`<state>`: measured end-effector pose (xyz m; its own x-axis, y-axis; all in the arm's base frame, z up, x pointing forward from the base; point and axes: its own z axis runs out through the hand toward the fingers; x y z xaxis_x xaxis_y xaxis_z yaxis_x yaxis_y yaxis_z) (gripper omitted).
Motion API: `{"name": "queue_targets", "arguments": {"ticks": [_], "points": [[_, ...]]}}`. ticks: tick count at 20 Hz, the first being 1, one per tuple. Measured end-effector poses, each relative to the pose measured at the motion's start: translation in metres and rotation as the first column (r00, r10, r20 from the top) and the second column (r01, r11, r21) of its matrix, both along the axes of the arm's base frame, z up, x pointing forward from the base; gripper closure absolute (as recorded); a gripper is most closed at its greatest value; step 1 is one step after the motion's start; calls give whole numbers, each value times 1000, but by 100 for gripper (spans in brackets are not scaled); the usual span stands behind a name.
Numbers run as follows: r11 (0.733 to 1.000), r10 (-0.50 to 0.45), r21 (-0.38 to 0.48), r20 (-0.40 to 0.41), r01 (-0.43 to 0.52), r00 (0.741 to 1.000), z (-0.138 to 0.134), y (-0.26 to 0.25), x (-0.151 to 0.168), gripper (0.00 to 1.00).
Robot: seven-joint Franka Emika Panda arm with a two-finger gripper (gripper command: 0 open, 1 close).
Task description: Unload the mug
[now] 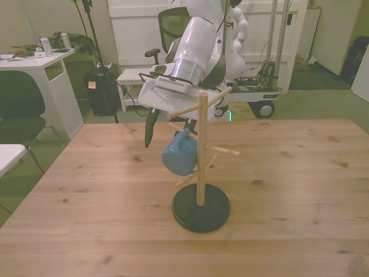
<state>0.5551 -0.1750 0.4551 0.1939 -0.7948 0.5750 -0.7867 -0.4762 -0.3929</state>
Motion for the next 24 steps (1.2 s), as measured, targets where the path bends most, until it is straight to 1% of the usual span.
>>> {"name": "queue_targets", "arguments": {"ticks": [18,24], "points": [[1000,11,3,1,-11,1000,-1,6,2,100],[1000,15,2,12,-15,1000,4,9,1,100]]}}
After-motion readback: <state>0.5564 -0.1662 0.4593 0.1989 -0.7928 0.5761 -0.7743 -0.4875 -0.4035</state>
